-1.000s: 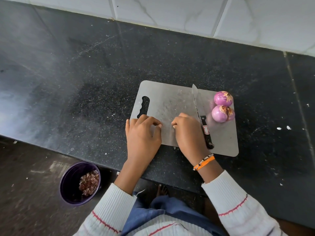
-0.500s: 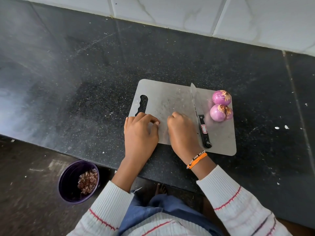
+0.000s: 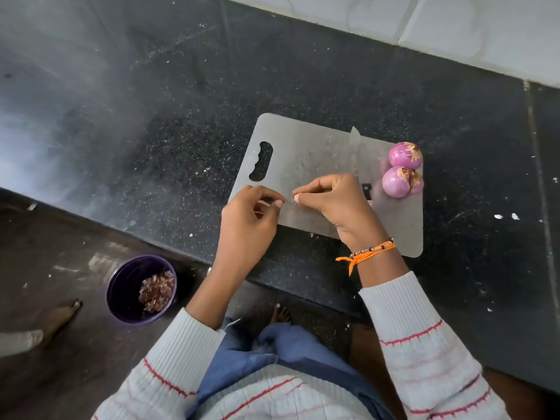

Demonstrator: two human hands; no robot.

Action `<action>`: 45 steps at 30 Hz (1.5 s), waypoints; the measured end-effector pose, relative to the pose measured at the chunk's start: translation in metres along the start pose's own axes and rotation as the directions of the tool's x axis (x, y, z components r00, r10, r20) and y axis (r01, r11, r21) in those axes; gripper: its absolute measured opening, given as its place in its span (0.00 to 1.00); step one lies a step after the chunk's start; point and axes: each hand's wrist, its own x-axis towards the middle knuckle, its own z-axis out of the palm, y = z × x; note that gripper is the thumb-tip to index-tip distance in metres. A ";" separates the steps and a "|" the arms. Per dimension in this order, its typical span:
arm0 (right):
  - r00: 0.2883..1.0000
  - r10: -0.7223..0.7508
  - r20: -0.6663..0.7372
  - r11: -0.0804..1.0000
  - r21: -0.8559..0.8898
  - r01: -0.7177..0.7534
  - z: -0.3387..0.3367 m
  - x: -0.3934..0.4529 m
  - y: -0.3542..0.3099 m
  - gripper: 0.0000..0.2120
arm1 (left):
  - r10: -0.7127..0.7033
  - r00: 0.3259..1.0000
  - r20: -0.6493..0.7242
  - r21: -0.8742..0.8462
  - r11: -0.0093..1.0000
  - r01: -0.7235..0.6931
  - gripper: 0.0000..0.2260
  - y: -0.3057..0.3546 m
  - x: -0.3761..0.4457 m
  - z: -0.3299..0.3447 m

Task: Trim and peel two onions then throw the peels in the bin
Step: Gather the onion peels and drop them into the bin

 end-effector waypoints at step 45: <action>0.793 -0.056 0.606 0.680 -0.558 0.475 0.617 0.068 0.299 0.06 | -0.897 0.388 -0.209 -0.644 0.425 0.636 0.15 -0.639 -0.094 -0.135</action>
